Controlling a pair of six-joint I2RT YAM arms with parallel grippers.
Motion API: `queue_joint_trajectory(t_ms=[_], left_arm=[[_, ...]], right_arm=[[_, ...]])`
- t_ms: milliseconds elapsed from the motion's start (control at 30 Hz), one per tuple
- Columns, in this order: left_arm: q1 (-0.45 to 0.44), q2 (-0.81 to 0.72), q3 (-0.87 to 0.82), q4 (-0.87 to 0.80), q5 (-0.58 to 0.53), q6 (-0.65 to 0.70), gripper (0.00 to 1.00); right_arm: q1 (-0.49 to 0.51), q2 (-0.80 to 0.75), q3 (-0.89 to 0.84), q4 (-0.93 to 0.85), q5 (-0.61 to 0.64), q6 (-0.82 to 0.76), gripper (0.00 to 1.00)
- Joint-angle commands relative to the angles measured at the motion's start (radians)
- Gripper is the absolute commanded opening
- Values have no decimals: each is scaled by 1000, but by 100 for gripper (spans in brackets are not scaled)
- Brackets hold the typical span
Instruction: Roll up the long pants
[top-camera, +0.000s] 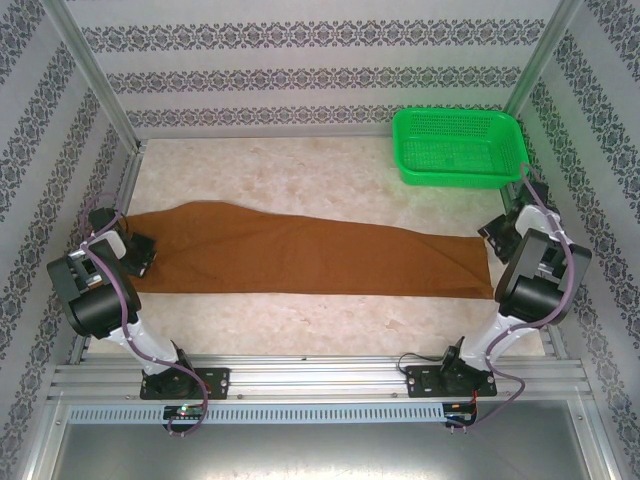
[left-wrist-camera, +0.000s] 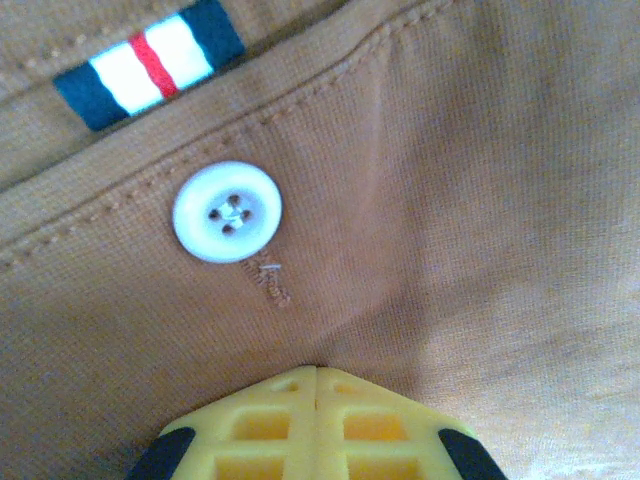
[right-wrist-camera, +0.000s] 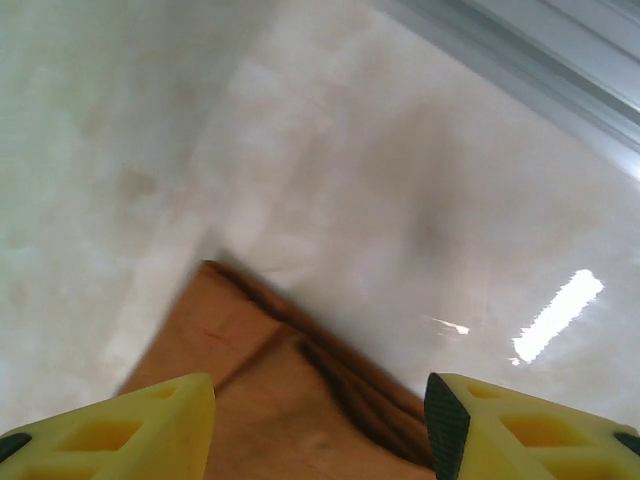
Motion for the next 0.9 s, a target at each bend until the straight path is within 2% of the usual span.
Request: queue_joint_trajectory(t_ms=[0, 167, 400, 533, 667, 867], left_arm=[[-4, 47, -15, 10, -15, 24, 0], [-4, 56, -10, 12, -21, 26, 0], [-4, 69, -13, 25, -13, 27, 0], [-6, 80, -21, 37, -4, 28, 0], [-6, 82, -16, 34, -5, 28, 0], [-5, 69, -11, 25, -9, 32, 0]], right_arm=[[39, 58, 54, -40, 6, 15, 60], [73, 94, 86, -75, 25, 4, 61], [68, 64, 70, -119, 86, -43, 61], [45, 36, 35, -103, 70, -61, 62], [43, 71, 29, -95, 59, -67, 60], [47, 101, 19, -60, 30, -60, 37]])
